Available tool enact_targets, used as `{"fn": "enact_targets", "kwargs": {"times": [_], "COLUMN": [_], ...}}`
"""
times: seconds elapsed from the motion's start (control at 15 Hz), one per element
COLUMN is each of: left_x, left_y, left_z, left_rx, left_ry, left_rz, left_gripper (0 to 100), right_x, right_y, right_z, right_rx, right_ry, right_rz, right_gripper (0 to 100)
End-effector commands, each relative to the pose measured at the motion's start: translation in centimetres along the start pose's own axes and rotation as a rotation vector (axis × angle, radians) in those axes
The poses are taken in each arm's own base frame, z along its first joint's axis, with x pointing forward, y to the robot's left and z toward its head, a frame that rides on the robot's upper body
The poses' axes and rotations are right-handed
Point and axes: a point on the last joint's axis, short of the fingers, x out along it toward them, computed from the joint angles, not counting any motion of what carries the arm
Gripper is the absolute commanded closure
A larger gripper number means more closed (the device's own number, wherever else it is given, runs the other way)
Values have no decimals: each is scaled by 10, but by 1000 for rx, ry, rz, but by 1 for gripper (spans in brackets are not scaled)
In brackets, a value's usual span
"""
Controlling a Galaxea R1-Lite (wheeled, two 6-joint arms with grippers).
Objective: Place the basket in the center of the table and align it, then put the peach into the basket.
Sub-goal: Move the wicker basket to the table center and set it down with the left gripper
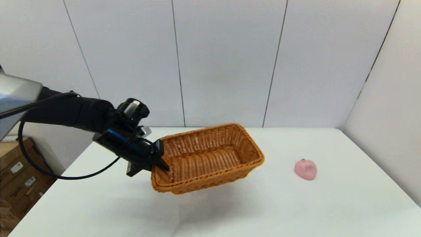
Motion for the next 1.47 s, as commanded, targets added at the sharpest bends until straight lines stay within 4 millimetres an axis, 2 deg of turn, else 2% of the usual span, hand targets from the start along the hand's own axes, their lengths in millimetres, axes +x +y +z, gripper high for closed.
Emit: {"fn": "enact_targets", "kwargs": {"times": [0.07, 0.27, 0.6, 1.2, 1.27, 1.47], "left_x": [13, 29, 51, 71, 71, 67], "left_y": [-17, -17, -14, -16, -16, -16], "left_z": [-20, -24, -14, -4, -4, -4], "left_rx": [165, 203, 196, 155, 156, 158], "left_ry": [103, 153, 188, 190, 186, 171], "left_rz": [33, 56, 81, 106, 114, 119], "left_gripper": [100, 100, 100, 100, 0, 0], "right_x": [0, 0, 0, 0, 0, 0], "right_y": [0, 0, 0, 0, 0, 0], "right_z": [0, 0, 0, 0, 0, 0], "right_rx": [-2, -4, -7, -7, -7, -7], "right_ry": [-2, -2, -2, -2, -3, -3], "right_rz": [0, 1, 1, 1, 1, 1], "right_gripper": [0, 0, 0, 0, 0, 0]}}
